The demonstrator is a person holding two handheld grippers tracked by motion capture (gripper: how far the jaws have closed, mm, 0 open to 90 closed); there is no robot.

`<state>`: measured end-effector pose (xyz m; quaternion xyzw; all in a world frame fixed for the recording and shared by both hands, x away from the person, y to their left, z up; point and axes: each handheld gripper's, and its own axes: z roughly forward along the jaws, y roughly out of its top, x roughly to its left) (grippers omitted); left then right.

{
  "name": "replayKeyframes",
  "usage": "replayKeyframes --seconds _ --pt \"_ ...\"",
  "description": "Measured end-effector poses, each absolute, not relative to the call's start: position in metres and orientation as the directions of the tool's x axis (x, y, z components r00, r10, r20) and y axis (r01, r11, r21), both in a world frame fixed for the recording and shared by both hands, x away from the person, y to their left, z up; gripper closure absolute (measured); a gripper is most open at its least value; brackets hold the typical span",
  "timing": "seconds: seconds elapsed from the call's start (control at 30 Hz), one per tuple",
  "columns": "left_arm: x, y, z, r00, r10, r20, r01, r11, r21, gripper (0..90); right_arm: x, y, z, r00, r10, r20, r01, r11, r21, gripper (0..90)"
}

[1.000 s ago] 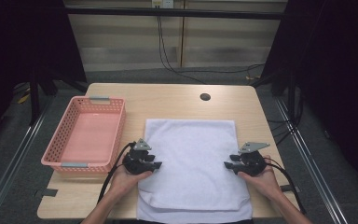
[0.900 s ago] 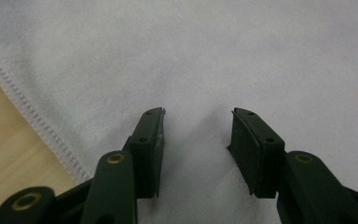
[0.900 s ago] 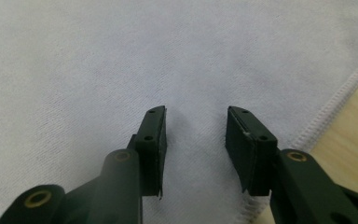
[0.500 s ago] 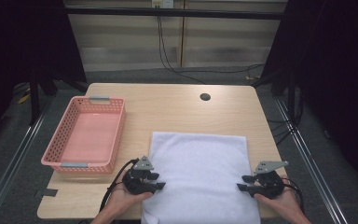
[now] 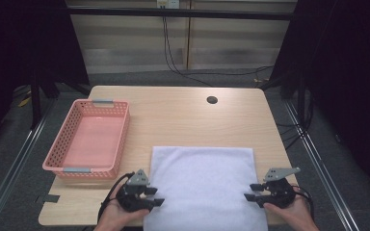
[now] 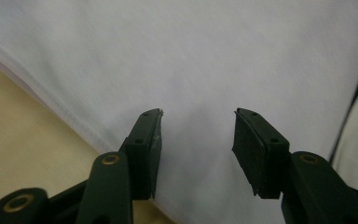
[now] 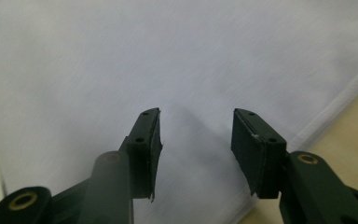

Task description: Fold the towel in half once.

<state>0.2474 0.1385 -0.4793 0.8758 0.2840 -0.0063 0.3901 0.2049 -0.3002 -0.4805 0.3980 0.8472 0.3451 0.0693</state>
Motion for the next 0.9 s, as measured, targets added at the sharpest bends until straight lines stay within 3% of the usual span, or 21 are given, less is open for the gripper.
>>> replayKeyframes --seconds 0.23,0.37,0.4,0.53,0.63,0.9 --pt "0.321 0.121 -0.473 0.817 0.545 -0.189 0.485 -0.472 0.736 48.3 0.256 -0.313 -0.457 -0.598 0.793 0.116 0.579 0.327 0.747 43.2" --pt "0.341 0.123 -0.474 0.785 0.584 -0.204 0.509 -0.422 0.75 47.5 0.278 -0.318 -0.452 -0.58 0.808 0.106 0.572 0.311 0.759 44.7" --pt "0.351 0.123 -0.476 0.781 0.593 -0.197 0.514 -0.43 0.742 47.5 0.297 -0.323 -0.456 -0.568 0.817 0.103 0.582 0.31 0.751 46.4" --pt "0.367 0.126 -0.483 0.732 0.658 -0.178 0.544 -0.406 0.734 46.9 0.321 -0.325 -0.467 -0.554 0.829 0.077 0.599 0.332 0.728 47.6" --pt "0.372 0.121 -0.486 0.734 0.656 -0.176 0.554 -0.429 0.714 42.0 0.336 -0.324 -0.476 -0.546 0.833 0.085 0.609 0.325 0.723 49.4" --pt "0.381 0.126 -0.495 0.704 0.681 -0.199 0.578 -0.388 0.718 39.8 0.345 -0.319 -0.493 -0.556 0.829 0.061 0.632 0.373 0.679 48.4"
